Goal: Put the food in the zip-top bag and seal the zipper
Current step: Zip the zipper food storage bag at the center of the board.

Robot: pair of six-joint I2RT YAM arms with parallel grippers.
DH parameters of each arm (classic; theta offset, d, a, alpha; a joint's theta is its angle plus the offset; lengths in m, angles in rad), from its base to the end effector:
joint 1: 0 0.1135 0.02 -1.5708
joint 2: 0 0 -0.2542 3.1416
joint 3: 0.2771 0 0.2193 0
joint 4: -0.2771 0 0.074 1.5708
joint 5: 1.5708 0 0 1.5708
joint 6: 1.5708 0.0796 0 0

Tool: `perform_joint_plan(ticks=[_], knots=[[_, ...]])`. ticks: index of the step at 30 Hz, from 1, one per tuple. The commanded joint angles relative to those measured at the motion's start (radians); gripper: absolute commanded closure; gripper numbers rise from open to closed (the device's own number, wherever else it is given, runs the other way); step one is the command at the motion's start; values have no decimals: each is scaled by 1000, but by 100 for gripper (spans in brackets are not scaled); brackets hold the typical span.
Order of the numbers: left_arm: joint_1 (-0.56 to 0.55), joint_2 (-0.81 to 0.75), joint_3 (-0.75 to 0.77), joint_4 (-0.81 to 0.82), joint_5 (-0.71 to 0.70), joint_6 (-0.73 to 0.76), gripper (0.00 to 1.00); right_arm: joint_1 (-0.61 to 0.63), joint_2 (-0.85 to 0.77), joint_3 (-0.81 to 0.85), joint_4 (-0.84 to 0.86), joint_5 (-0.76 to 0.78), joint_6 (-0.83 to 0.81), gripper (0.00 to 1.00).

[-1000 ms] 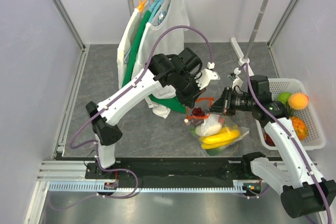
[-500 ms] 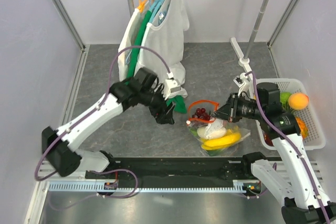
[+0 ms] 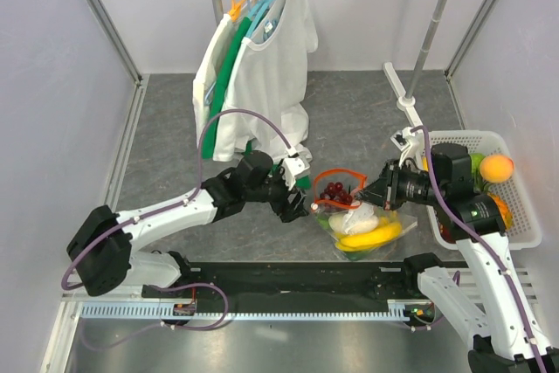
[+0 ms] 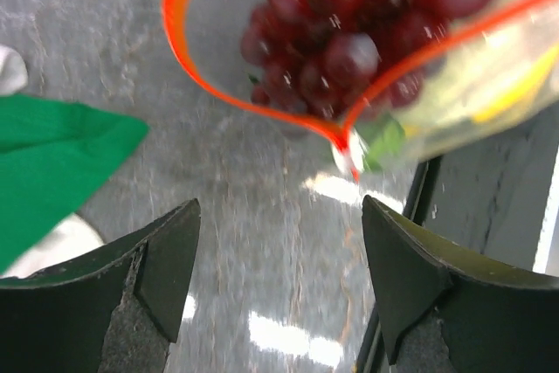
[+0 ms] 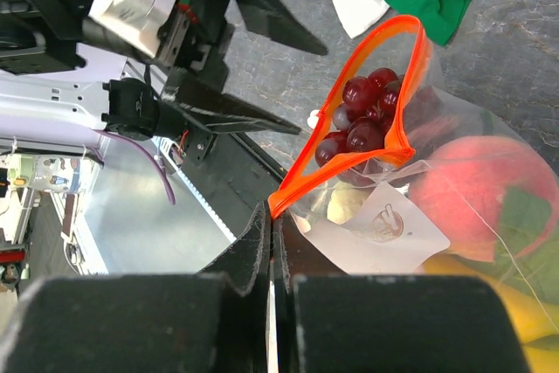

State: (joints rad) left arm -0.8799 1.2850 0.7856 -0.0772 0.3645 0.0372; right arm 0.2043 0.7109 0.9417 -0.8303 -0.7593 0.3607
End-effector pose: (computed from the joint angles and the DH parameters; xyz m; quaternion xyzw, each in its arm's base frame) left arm 0.1608 -0.2390 0.2282 0.4601 0.7369 -0.3372 0.3628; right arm 0.1140 0.0796 0.3117 -0.1083 0.8324 0.4356 0.3250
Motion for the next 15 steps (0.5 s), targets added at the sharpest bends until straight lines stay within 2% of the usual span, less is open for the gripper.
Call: perform_joint_plan(ticks=[1,4,10,13,15], knots=[[-16,33,-20,269,3,-120,20,-3,-14,54,37,-32,-17,100],[-37,60,-43,320,34,-186,20,-3,-7,52,48,-37,-12,100],[-56,105,-34,358,8,-194,20,-5,-8,62,51,-46,-22,100],[-53,128,-13,332,-50,-201,32,-3,-17,62,50,-58,-29,100],[-50,122,6,315,-64,-191,49,-5,-24,60,50,-58,-34,100]])
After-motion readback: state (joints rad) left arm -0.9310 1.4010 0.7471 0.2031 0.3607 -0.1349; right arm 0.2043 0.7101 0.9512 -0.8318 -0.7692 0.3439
